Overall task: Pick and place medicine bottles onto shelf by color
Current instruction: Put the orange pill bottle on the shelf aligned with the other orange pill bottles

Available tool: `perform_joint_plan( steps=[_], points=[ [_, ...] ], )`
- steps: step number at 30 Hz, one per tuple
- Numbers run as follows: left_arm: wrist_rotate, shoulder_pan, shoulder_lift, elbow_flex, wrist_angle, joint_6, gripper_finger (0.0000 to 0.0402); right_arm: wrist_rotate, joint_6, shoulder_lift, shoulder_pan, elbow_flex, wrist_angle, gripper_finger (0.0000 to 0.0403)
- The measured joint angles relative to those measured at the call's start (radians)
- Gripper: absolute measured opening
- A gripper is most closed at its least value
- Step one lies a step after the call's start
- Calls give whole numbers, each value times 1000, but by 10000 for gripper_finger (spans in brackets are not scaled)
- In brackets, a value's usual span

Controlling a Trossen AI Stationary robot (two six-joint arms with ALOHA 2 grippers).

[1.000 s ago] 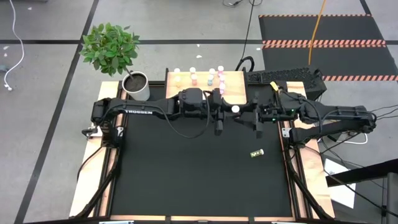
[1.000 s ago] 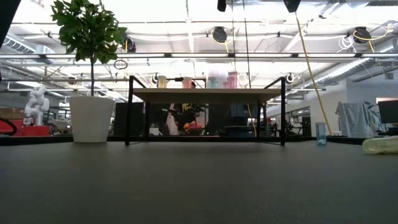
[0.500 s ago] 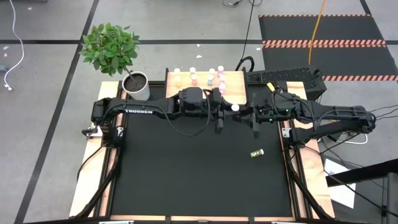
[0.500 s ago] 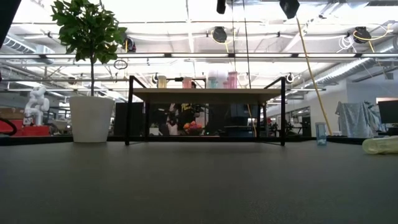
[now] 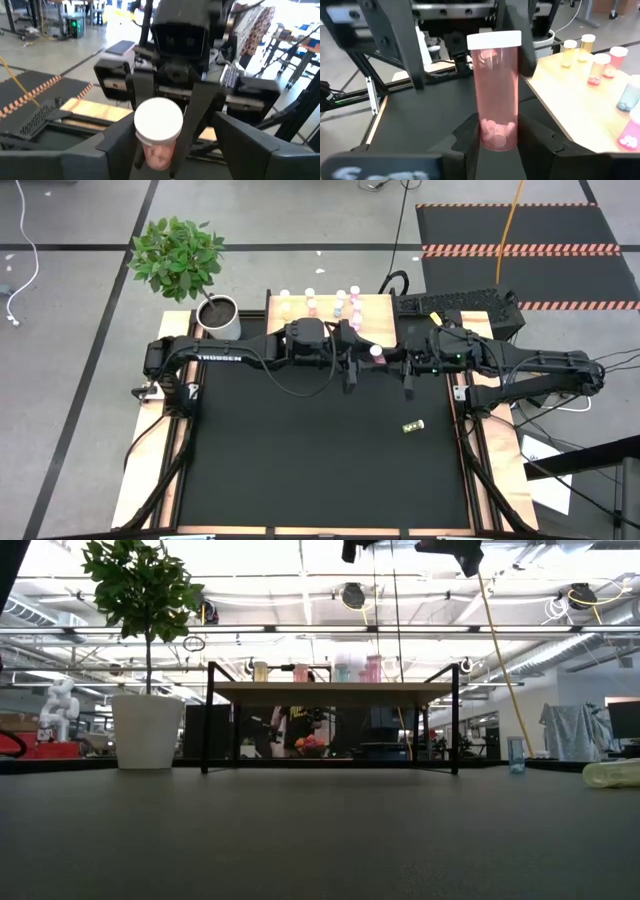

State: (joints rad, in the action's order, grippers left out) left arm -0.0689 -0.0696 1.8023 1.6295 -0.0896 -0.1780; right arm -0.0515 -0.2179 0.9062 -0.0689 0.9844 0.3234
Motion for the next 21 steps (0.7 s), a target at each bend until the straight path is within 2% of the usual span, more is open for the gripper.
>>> perform_joint_plan(
  steps=[4, 9, 14, 21],
  points=[
    [0, -2, -3, 0, -14, 0, 267, -1, 23, 0, 0, 0, 10, 103],
    [0, -4, -3, 0, -17, 10, 261, -1, 43, 0, 0, 0, 12, 104],
    [36, -4, -3, 0, -14, 35, 232, -1, 47, 0, 0, 0, 11, 105],
    [44, -13, -10, 0, -19, 64, 168, 0, 47, 0, 0, 0, 5, 105]
  ],
)
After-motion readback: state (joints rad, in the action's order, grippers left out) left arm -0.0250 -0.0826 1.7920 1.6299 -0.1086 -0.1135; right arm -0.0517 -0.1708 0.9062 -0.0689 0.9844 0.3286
